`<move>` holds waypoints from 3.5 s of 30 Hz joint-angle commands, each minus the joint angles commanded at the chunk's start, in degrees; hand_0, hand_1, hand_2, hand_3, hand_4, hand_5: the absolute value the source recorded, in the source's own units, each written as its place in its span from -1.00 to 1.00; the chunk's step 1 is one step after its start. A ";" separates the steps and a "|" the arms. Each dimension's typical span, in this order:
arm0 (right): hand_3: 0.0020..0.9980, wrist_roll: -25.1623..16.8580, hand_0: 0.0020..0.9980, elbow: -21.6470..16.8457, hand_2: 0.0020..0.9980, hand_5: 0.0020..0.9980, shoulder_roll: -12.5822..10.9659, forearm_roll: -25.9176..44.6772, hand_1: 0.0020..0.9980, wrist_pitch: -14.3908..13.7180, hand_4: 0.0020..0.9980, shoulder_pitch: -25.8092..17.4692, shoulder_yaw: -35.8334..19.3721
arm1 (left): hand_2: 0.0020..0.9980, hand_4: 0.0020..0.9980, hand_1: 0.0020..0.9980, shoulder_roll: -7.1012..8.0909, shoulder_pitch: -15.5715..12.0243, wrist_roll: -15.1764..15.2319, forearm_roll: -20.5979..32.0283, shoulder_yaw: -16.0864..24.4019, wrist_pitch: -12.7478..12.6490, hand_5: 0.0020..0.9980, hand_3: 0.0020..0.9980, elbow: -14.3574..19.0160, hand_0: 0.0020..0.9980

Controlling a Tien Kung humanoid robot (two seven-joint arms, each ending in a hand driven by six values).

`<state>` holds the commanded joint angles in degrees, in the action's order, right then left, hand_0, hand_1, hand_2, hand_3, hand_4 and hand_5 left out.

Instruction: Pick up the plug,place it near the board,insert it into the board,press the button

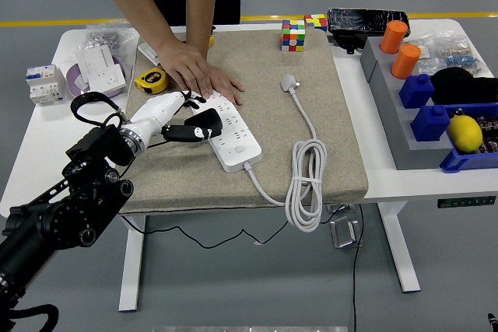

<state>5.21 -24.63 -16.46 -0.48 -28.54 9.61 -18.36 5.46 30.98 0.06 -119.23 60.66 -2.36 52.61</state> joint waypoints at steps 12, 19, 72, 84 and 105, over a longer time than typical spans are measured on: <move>0.61 -0.01 0.88 0.12 0.62 1.00 -0.18 0.39 0.75 0.09 1.00 -0.40 0.54 | 0.42 1.00 0.49 -0.95 1.18 1.54 -2.60 -1.12 -4.07 0.21 0.50 -4.15 0.31; 0.61 -0.02 0.88 0.12 0.62 1.00 -0.17 0.36 0.75 0.11 1.00 -0.15 0.41 | 0.33 1.00 0.40 -1.10 1.87 2.34 -4.65 -2.79 -7.67 0.14 0.38 -5.83 0.19; 0.61 0.10 0.88 0.14 0.62 1.00 -0.34 0.39 0.75 0.05 1.00 -0.02 0.92 | -0.14 0.86 -0.10 -2.22 3.25 1.79 -8.11 -4.81 -11.91 0.00 0.00 -11.03 -0.19; 0.61 0.24 0.88 0.09 0.62 1.00 -0.35 0.23 0.75 0.00 1.00 -0.02 1.03 | -0.18 0.77 -0.14 -2.73 3.94 1.75 -7.54 -4.54 -12.21 0.02 -0.01 -12.18 -0.22; 0.61 0.31 0.88 0.08 0.62 1.00 -0.24 0.13 0.75 -0.05 1.00 0.45 0.88 | -0.47 0.25 -0.47 -2.86 4.46 1.47 -7.42 -4.63 -12.09 0.06 -0.30 -12.56 -0.32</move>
<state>5.51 -24.55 -16.69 -0.35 -28.58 10.06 -17.49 2.61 35.44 1.53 -126.65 56.03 -14.45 40.05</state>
